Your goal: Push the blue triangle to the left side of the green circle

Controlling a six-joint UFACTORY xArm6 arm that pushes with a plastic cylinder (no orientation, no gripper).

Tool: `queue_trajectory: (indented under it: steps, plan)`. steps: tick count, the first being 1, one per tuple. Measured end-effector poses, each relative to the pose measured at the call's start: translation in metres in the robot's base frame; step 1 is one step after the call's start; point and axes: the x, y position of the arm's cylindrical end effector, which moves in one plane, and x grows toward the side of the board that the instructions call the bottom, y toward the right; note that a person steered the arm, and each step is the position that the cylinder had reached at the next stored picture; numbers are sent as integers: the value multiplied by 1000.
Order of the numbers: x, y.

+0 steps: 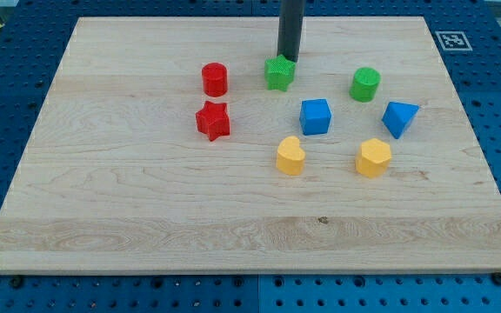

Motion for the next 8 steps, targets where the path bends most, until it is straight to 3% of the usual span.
queue_trajectory:
  steps: [1, 2, 4, 5, 6, 7, 8]
  plan:
    - [14, 0]
    - [-2, 17]
    - [-16, 170]
    - [16, 235]
    - [67, 246]
    - [124, 212]
    - [144, 195]
